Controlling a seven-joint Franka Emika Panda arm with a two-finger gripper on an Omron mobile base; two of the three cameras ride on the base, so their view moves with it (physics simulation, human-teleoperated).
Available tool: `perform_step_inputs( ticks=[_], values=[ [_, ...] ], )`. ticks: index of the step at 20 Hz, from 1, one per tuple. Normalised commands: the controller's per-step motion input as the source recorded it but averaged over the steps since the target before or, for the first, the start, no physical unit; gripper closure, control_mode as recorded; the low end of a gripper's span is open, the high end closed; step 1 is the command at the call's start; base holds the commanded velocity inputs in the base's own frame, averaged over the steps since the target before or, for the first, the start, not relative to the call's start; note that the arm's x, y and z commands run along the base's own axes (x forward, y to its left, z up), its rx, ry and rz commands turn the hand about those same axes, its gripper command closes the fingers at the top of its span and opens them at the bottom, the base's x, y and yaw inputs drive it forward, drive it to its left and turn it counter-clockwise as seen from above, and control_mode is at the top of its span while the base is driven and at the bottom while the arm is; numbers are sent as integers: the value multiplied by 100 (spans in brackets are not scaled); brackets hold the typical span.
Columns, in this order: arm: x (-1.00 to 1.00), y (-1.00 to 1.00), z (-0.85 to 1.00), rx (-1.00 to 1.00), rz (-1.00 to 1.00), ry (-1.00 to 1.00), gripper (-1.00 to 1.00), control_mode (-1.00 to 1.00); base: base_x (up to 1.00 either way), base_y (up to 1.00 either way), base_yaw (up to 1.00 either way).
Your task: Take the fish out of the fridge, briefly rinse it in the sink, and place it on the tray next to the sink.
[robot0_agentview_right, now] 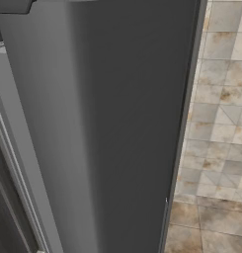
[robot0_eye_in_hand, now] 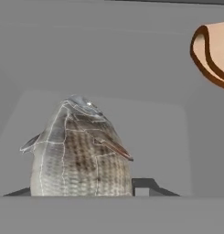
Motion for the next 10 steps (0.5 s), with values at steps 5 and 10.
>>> perform_step_inputs(
  ticks=[5,10],
  values=[
    [-100,42,5,-1,1,-8,100,-100,0,0,0],
    [-100,40,68,0,0,-13,100,-100,0,0,0]
  ],
)
